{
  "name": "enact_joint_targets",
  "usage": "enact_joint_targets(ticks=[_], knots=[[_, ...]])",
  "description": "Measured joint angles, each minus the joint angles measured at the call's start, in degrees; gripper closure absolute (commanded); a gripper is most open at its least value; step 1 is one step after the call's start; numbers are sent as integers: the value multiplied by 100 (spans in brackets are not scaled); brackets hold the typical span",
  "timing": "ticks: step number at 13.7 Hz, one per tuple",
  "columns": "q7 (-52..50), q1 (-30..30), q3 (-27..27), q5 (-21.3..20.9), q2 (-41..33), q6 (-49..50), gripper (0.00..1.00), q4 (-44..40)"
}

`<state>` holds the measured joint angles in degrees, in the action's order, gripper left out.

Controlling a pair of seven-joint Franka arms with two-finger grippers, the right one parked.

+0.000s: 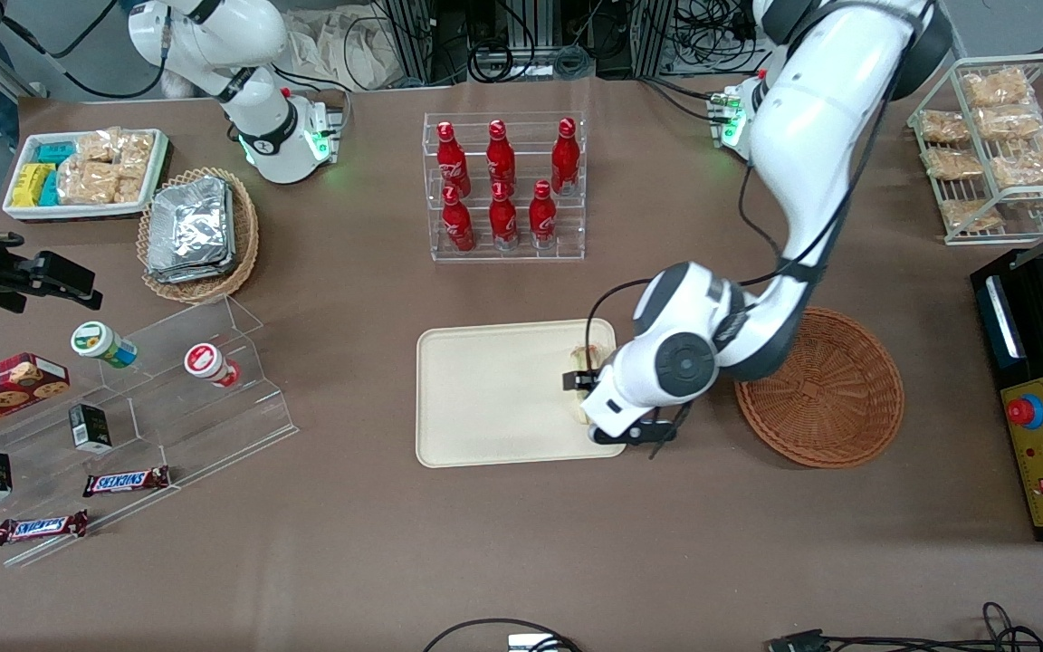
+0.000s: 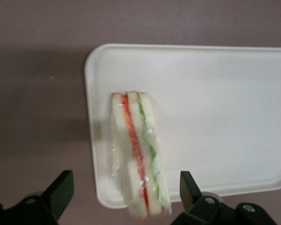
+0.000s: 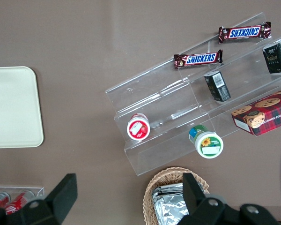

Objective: Place sandwich from basket to tray

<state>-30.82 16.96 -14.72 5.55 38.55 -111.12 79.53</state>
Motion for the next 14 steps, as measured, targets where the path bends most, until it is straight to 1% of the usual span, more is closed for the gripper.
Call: enact_joint_targets(ticks=[4, 6, 9, 10, 11, 13, 14], knots=[[128, -1006, 21, -1, -1089, 1482, 0, -46], [554, -1482, 33, -4, -1630, 2135, 0, -47], [1278, -2154, 53, -30, -2305, 2796, 0, -40], [1423, -2338, 55, -127, -2488, 2990, 0, -35], [1593, -2455, 56, -312, -2639, 3143, 0, -28], [2020, -2510, 54, -662, -2866, 3348, 0, -10], [2160, -2507, 50, -753, -2944, 3422, 0, 11]])
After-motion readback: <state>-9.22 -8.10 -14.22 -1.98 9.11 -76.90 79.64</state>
